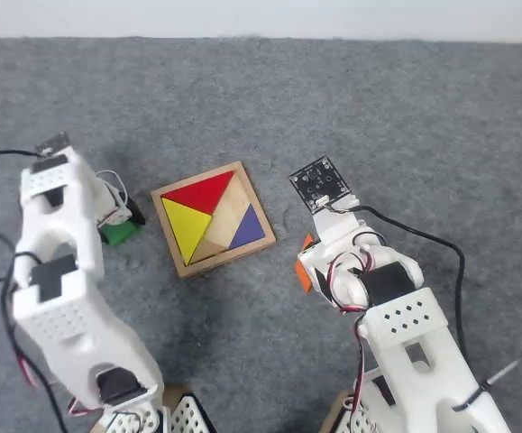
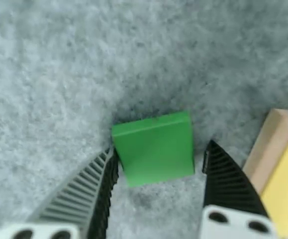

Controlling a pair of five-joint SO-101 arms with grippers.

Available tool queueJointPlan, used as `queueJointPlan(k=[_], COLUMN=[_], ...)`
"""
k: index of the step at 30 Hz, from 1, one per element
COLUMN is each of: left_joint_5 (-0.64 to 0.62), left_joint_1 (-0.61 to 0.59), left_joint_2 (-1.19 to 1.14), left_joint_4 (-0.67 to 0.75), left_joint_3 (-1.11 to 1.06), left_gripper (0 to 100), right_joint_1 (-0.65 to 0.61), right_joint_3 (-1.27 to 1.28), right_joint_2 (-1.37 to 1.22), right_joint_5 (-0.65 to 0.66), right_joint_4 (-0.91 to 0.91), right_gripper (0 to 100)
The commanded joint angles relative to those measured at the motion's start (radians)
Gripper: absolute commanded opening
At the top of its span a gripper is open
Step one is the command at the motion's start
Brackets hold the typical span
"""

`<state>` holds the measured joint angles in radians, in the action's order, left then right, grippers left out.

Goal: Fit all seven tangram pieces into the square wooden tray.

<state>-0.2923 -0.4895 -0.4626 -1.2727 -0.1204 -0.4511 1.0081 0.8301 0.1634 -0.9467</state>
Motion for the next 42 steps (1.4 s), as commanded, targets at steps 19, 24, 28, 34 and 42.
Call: queueJointPlan(k=[19, 24, 28, 34, 42], left_joint_5=[0.003, 0.048, 0.095, 0.104, 0.127], left_joint_1=[-0.003, -0.002, 0.014, 0.069, 0.092], left_joint_2=[0.014, 0.175, 0.333, 0.391, 0.396], left_joint_4=[-0.023, 0.106, 0.241, 0.287, 0.316], left_joint_3=[0.024, -0.154, -0.321, -0.377, -0.378], left_gripper=[13, 13, 13, 12, 4], right_joint_1=[-0.002, 0.031, 0.024, 0.022, 0.024], right_joint_3=[-0.011, -0.014, -0.014, -0.012, -0.011], right_joint_2=[0.036, 0.038, 0.038, 0.038, 0.038], right_joint_5=[0.017, 0.017, 0.015, 0.015, 0.014], right_joint_4=[-0.015, -0.015, -0.015, -0.013, -0.012], right_gripper=[3.7, 3.7, 3.7, 3.7, 3.7])
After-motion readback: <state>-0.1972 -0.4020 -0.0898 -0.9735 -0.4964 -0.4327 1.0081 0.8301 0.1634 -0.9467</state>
